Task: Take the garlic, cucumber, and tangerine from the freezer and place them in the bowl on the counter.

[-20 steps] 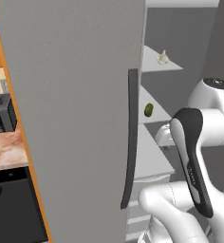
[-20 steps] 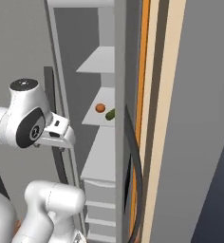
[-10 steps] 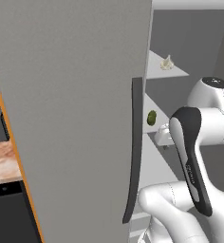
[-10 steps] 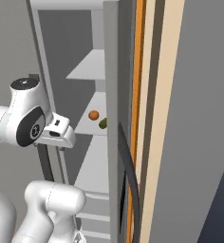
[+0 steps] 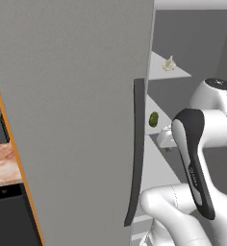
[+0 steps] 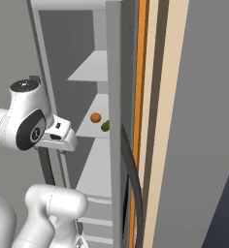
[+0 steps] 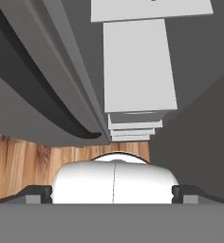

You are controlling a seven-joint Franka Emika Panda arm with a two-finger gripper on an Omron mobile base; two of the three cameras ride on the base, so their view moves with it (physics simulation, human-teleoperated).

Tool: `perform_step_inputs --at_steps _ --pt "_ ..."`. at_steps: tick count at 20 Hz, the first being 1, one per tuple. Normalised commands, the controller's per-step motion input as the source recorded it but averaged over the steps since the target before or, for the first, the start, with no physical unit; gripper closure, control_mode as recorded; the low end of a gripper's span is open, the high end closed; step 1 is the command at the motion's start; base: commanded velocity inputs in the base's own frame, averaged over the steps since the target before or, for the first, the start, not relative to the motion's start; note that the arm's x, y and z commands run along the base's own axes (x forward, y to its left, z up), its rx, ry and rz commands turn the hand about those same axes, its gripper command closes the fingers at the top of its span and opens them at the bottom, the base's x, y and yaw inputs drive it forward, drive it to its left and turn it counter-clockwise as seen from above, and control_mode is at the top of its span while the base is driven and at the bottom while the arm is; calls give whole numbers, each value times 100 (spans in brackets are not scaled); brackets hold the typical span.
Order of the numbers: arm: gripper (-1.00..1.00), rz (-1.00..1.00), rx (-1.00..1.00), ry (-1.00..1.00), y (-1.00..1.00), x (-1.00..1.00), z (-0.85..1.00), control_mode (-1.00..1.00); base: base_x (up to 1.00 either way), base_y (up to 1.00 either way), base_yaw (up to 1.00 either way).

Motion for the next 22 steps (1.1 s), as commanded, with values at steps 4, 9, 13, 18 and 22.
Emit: perform_step_inputs --at_steps 4,9,13,18,22 --pt "-100 0 0 0 0 0 0 100 25 -52 0" --pt "-100 0 0 0 0 0 0 100 27 -64 2" --pt "-100 0 0 0 0 0 0 100 37 -60 10" --pt "-100 0 0 0 0 0 0 100 37 -54 14" --pt "-100 0 0 0 0 0 0 100 12 -18 1"
